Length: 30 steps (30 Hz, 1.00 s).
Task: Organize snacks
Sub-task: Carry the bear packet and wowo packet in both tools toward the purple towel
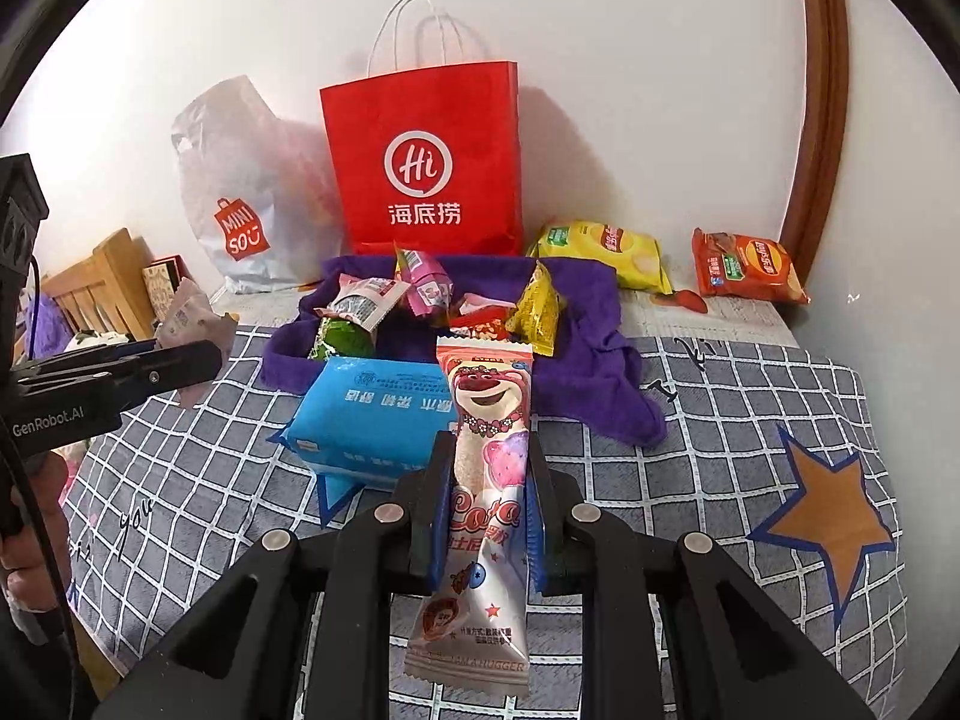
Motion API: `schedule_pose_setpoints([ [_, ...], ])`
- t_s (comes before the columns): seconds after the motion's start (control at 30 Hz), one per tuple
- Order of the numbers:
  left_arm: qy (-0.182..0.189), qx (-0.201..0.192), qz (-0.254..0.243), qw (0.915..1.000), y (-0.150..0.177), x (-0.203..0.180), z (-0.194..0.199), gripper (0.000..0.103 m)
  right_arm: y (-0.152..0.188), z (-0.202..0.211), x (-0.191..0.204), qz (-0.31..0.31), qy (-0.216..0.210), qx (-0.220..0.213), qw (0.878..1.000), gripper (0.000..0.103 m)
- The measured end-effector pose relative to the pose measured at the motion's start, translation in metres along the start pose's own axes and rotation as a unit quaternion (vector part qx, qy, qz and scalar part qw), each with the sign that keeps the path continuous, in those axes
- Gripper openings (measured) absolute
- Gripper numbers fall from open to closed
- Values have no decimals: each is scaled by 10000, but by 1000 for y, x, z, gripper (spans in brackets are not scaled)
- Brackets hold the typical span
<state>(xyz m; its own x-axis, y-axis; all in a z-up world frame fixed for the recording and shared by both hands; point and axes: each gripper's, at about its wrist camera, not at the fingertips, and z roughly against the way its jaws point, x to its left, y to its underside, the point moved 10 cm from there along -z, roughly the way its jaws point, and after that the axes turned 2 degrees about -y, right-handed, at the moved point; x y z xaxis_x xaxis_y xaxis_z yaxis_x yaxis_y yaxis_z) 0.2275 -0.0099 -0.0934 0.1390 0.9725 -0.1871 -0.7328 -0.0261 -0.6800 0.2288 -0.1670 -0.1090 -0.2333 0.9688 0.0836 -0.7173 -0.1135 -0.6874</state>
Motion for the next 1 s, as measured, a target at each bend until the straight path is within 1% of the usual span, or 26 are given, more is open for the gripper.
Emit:
schedule_pose_setpoints([
  [0.3,45,28,39,10000,-6,6,-5,41,-2,-11,3,21,-7,45,10000,21],
  [0.5,48,103,-67,9999,-14,6,-10,41,-6,-20,4,-42,-60,-11,10000,21],
  [0.63,48,38,-83,9999,-22,4,-9,41,-9,-24,3,-139,-148,-14,9998,21],
  [0.8,135,-46,-48,9999,-31,2,-7,41,-13,-24,0,-22,-88,-31,10000,21],
  [1.0,160,-92,-104,9998,-40,-1,-13,41,-22,-26,-5,-29,-37,-103,9999,21],
])
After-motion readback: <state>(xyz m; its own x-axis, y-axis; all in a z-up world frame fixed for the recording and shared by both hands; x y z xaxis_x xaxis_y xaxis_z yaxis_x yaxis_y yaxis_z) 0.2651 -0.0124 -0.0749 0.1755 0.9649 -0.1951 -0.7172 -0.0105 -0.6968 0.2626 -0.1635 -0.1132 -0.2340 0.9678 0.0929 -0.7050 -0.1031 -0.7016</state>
